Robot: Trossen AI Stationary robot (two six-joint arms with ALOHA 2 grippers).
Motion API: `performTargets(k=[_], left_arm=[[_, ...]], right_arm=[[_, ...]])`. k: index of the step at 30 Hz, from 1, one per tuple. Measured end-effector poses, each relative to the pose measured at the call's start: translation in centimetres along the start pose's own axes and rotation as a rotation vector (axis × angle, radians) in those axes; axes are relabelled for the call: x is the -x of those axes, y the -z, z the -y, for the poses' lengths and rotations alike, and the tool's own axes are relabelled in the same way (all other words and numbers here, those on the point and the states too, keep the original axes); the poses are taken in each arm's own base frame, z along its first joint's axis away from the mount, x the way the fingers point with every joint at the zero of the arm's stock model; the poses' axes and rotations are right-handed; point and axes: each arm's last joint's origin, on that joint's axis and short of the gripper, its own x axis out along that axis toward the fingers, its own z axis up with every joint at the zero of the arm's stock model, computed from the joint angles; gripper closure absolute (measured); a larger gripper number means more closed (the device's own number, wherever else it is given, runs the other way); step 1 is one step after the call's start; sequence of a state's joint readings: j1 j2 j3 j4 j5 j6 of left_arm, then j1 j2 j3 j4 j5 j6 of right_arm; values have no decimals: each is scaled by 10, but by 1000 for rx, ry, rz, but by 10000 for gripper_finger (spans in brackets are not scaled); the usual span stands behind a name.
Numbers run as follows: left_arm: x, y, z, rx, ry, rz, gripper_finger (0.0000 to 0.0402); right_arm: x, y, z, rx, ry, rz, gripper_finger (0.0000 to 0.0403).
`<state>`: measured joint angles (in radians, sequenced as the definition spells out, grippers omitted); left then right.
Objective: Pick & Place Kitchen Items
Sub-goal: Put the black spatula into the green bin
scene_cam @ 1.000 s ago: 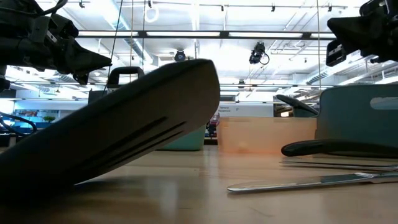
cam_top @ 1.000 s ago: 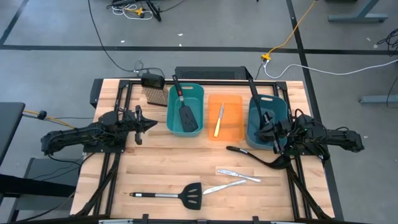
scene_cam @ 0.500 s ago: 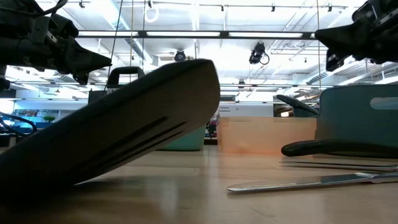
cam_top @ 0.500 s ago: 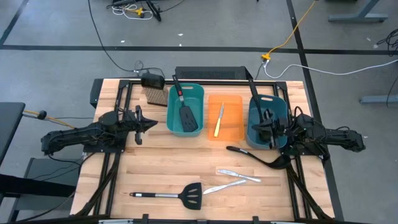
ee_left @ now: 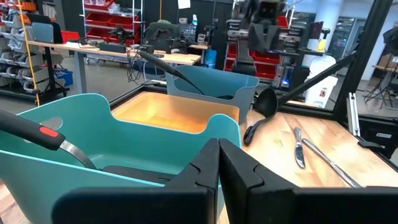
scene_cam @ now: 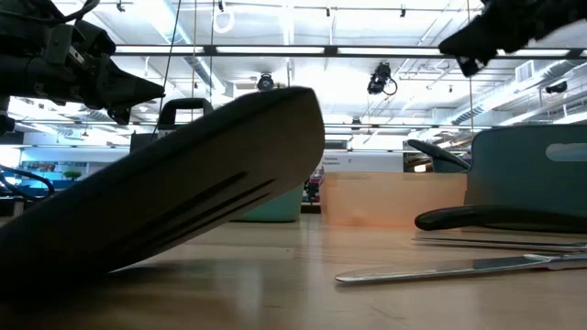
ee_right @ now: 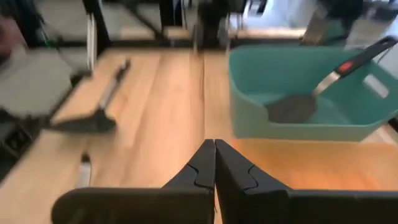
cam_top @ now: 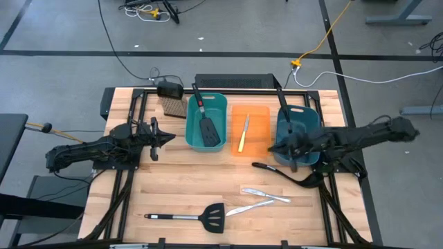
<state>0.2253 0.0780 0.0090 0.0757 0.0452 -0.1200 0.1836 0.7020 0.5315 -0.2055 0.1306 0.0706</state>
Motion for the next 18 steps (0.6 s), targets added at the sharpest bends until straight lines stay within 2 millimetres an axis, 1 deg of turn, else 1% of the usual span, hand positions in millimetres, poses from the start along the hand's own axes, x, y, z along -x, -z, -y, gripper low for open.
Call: performTargets(k=[2,4,9,13,15,18], left_arm=[[0,0,0,0,0,0,388],[0,0,0,0,0,0,388],[0,0,0,0,0,-1,388],[0,0,0,0,0,0,388],[0,0,0,0,0,0,388],[0,0,0,0,0,0,387]], right_arm=[[-10,-12,-10,44,13,-89,396],[-23,-19,-21,94,36,-192,396],[-55,-24,-48,155,138,-400,396],[-79,-15,-62,140,196,-549,396],[-88,-10,-69,135,206,-597,396],[-101,2,-76,132,186,-694,394]])
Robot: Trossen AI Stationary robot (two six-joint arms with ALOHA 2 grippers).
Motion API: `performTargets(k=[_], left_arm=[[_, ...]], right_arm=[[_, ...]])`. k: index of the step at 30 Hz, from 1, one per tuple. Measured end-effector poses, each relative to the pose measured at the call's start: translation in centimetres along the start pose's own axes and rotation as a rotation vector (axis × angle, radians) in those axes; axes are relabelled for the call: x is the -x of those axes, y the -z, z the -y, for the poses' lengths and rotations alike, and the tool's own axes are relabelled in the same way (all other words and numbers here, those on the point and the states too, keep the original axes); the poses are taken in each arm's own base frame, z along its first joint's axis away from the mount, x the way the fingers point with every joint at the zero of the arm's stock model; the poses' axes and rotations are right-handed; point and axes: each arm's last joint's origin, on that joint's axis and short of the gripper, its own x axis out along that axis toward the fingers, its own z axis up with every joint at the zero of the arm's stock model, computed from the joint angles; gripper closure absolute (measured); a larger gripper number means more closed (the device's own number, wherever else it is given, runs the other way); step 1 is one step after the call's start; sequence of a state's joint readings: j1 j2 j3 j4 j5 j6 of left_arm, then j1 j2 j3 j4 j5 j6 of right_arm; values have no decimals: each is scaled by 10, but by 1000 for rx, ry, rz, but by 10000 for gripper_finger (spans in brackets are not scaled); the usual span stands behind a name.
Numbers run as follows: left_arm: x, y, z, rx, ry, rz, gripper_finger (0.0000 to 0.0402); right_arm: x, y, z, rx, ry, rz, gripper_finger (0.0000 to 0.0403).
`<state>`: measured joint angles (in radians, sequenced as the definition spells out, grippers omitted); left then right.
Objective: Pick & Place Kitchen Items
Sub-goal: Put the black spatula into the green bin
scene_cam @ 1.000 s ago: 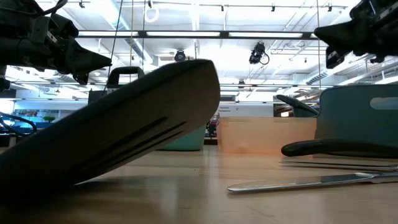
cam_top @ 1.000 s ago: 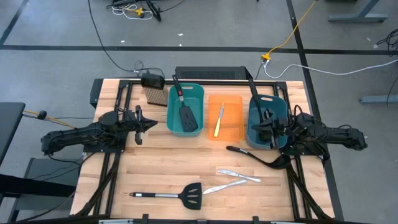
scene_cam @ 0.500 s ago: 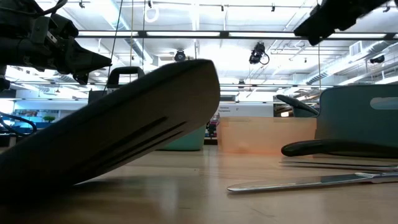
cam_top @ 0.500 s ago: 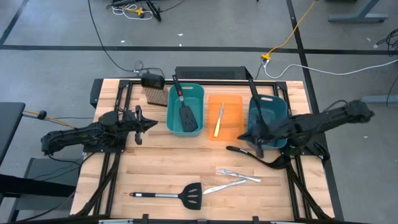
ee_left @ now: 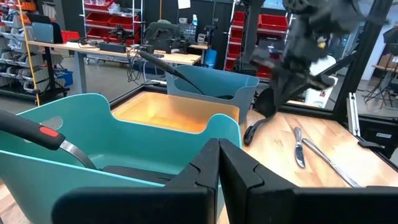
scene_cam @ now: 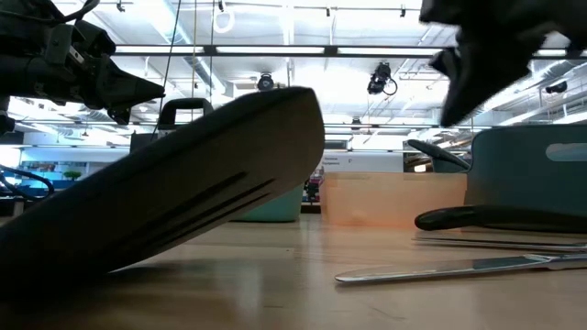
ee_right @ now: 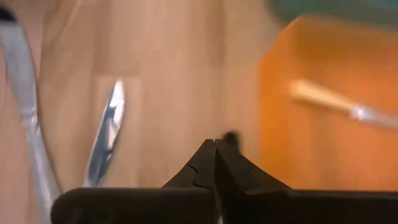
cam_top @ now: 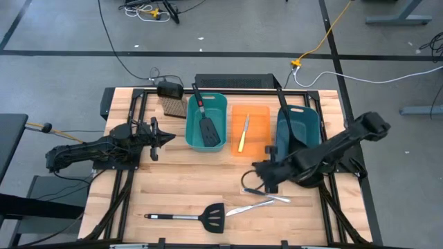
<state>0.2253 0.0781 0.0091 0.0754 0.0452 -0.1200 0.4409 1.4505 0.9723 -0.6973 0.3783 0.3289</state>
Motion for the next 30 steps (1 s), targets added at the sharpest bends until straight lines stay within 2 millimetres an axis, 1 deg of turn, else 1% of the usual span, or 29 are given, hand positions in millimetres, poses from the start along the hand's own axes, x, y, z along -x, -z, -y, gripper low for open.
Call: performTargets(k=[3,6,12,15,19,30], left_arm=[[0,0,0,0,0,0,388],[0,0,0,0,0,0,388],[0,0,0,0,0,0,387],[0,0,0,0,0,1,388],[0,0,0,0,0,0,388],[0,0,0,0,0,1,388]], right_arm=[[-15,3,-7,-17,-20,-98,379],[-27,9,-10,-29,-2,-181,347],[-34,11,-13,-41,-2,-222,261],[-37,14,-13,-47,21,-254,234],[-43,18,-13,-61,75,-286,222],[-60,23,-16,-49,168,-327,220]])
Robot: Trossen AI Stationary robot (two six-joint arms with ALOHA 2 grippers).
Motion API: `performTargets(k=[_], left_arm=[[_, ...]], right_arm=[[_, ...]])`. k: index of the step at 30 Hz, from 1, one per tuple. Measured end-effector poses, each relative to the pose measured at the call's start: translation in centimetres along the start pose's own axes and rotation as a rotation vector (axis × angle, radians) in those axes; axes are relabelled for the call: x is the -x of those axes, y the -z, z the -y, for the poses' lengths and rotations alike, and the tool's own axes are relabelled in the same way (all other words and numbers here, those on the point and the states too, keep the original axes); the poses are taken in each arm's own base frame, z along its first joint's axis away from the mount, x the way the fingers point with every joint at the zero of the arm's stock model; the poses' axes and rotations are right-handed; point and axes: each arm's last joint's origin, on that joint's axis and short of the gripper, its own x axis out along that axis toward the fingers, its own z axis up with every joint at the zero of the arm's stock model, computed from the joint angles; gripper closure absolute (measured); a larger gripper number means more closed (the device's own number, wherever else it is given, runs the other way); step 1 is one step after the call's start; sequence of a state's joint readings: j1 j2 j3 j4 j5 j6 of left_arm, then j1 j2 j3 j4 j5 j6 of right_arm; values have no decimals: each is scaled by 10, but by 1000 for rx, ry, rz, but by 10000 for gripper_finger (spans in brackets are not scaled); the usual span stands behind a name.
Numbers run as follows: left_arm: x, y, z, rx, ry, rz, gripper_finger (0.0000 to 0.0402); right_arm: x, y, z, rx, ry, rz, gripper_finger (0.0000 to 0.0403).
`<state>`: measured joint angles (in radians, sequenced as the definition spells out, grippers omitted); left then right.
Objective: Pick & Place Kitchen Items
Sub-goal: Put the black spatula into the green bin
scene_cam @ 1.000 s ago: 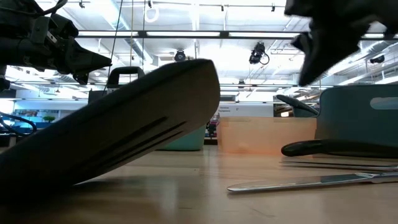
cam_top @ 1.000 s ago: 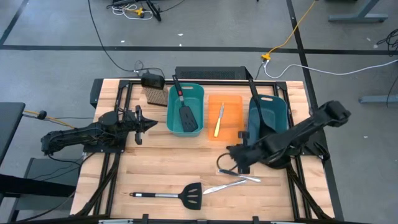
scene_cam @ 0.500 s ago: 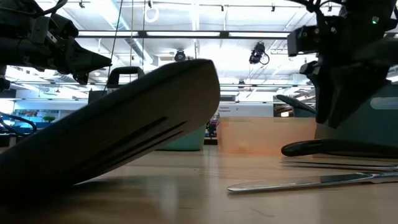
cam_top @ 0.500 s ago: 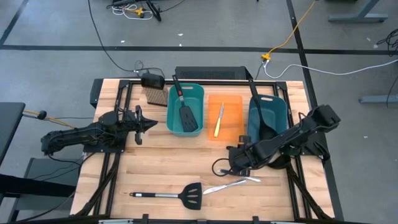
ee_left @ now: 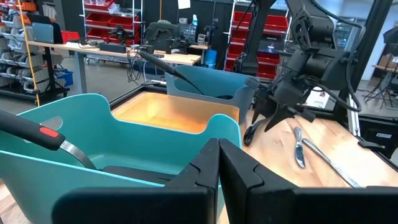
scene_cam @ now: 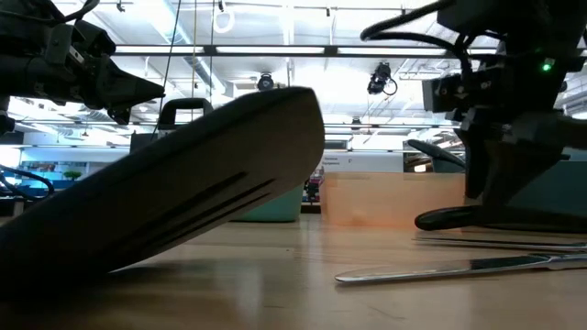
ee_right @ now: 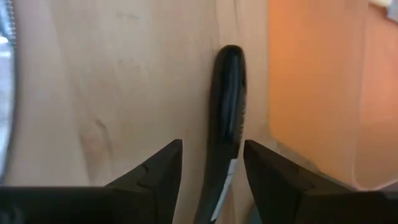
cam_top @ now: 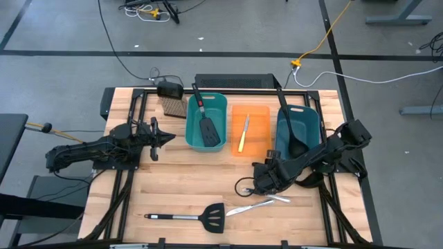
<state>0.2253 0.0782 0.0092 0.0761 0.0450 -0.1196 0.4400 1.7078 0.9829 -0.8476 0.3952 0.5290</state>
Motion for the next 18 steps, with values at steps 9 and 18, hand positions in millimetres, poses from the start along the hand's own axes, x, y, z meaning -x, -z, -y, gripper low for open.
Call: performTargets(k=[9,18], left_arm=[[0,0,0,0,0,1,388],[0,0,0,0,0,1,388]], right_arm=[[-7,-1,-4,4,8,-8,229],[-8,-5,-9,0,-86,3,252]])
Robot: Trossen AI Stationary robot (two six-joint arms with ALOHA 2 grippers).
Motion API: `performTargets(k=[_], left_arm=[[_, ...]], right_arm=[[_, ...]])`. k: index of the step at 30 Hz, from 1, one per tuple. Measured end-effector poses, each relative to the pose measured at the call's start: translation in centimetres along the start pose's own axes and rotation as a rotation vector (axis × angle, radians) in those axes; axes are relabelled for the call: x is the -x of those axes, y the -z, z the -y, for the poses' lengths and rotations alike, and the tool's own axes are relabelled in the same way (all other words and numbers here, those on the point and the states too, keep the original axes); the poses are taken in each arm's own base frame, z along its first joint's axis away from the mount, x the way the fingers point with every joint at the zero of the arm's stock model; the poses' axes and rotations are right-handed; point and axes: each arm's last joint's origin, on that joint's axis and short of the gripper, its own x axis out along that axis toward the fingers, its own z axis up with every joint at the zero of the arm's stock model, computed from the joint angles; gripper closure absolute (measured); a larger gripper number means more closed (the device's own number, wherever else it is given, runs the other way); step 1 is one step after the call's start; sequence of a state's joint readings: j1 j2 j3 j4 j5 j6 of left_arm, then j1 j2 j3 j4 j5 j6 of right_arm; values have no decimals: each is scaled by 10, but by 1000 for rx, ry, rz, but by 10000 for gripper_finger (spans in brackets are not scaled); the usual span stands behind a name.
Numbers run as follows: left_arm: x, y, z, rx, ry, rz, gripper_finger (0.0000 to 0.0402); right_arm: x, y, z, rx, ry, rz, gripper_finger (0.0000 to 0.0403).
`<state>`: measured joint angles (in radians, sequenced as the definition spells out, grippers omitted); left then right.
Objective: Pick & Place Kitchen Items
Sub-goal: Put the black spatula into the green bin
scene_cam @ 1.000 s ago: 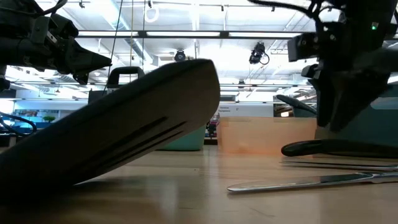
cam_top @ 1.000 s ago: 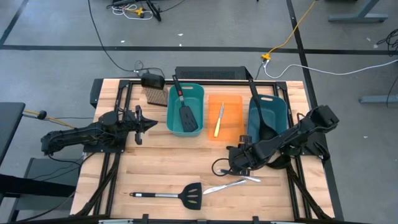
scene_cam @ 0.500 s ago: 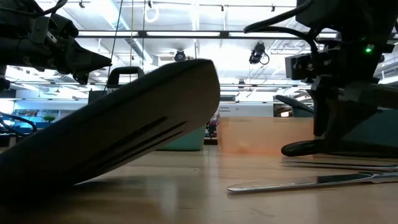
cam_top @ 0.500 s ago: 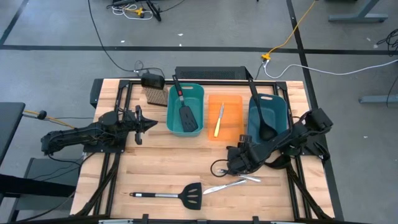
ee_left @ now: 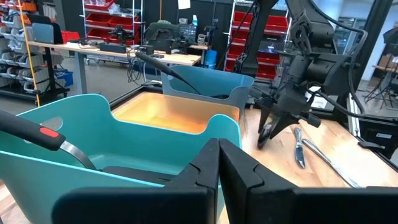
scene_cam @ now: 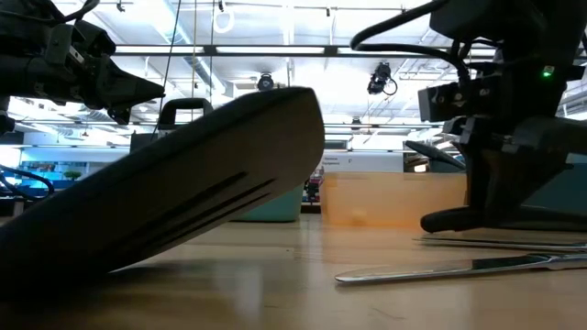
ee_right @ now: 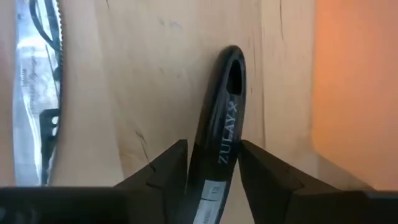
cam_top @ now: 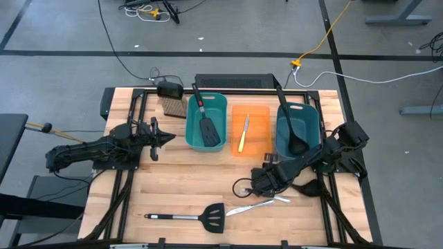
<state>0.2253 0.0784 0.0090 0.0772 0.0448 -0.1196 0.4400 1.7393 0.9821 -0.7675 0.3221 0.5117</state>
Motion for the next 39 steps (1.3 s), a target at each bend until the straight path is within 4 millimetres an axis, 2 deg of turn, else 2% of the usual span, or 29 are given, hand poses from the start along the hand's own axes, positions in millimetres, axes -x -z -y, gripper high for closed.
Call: performTargets(k=[12,20,25,35,39], left_arm=[[0,0,0,0,0,0,388],[0,0,0,0,0,0,388],[0,0,0,0,0,0,388],[0,0,0,0,5,0,388],[0,0,2,2,64,-5,388]], right_arm=[[1,-6,-10,43,-151,43,259],[2,-7,-11,53,-140,61,259],[3,-8,-11,56,-43,123,259],[33,-32,-17,93,-1,245,259],[38,-35,-17,93,12,264,269]])
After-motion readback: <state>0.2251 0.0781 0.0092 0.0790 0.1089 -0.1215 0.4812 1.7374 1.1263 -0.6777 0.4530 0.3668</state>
